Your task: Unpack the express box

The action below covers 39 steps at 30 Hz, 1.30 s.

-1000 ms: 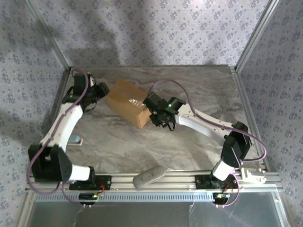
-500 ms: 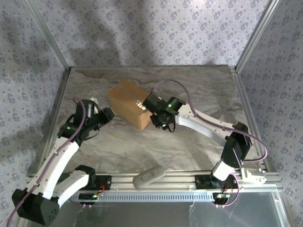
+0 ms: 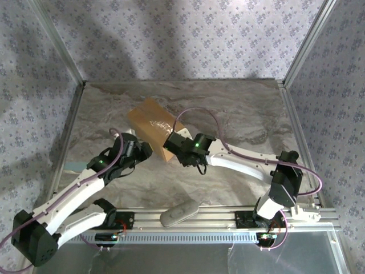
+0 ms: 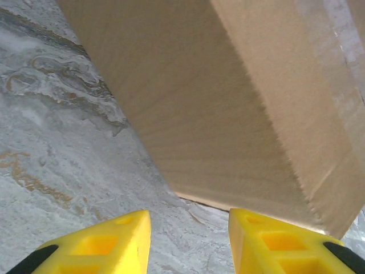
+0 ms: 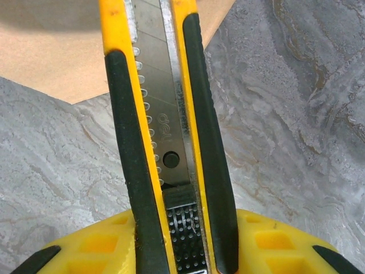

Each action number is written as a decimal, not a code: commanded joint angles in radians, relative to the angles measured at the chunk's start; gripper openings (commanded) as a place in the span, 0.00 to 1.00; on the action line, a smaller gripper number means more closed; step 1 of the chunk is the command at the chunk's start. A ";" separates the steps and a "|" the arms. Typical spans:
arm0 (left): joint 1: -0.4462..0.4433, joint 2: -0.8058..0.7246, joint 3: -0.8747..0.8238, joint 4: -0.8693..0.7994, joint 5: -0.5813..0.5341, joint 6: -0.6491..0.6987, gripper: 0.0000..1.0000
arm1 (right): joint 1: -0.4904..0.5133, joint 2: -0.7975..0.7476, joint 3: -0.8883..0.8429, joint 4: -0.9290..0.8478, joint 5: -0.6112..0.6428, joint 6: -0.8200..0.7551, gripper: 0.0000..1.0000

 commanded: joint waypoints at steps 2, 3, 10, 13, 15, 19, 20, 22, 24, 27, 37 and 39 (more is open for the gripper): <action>-0.029 0.047 0.040 0.044 -0.040 -0.026 0.40 | 0.018 -0.029 -0.011 -0.051 0.017 0.041 0.00; -0.035 0.057 0.046 0.044 -0.048 -0.029 0.40 | 0.020 -0.030 -0.012 -0.052 0.017 0.039 0.00; -0.053 0.145 0.090 0.068 -0.070 -0.019 0.40 | 0.026 -0.024 0.006 -0.053 -0.007 0.036 0.00; -0.073 0.179 0.105 0.093 -0.085 -0.015 0.40 | 0.034 -0.012 0.020 -0.060 -0.011 0.033 0.00; -0.089 0.201 0.113 0.109 -0.100 -0.017 0.40 | 0.043 -0.007 0.031 -0.069 -0.010 0.035 0.00; -0.121 0.224 0.127 0.128 -0.125 -0.034 0.39 | 0.065 -0.007 0.045 -0.072 -0.024 0.038 0.00; -0.133 0.225 0.128 0.136 -0.131 -0.036 0.39 | 0.072 -0.008 0.046 -0.069 -0.027 0.038 0.00; -0.158 0.228 0.129 0.146 -0.151 -0.045 0.39 | 0.083 -0.012 0.044 -0.058 -0.031 0.038 0.00; -0.182 0.229 0.129 0.157 -0.167 -0.054 0.39 | 0.094 -0.008 0.046 -0.050 -0.037 0.038 0.00; -0.212 0.234 0.133 0.167 -0.189 -0.072 0.39 | 0.105 0.001 0.049 -0.040 -0.043 0.030 0.00; -0.250 0.277 0.165 0.170 -0.214 -0.109 0.39 | 0.127 -0.023 0.046 -0.032 -0.087 0.033 0.00; -0.251 0.288 0.171 0.181 -0.218 -0.111 0.39 | 0.137 -0.032 0.039 -0.022 -0.095 0.040 0.00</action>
